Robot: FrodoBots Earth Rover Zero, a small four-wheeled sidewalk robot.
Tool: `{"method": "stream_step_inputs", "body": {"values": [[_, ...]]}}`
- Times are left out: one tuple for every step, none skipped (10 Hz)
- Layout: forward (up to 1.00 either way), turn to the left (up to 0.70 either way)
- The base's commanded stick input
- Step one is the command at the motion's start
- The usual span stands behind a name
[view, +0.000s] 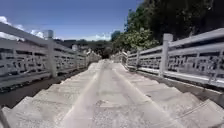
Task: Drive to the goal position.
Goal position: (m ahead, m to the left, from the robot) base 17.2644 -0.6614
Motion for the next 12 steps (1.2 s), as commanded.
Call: {"method": "stream_step_inputs", "body": {"values": [[0.45, 0.0], [0.45, 0.0], [0.45, 0.0], [0.45, 0.0], [0.45, 0.0], [0.45, 0.0], [0.45, 0.0], [0.45, 0.0], [0.45, 0.0], [0.45, 0.0], [0.45, 0.0], [0.45, 0.0]]}}
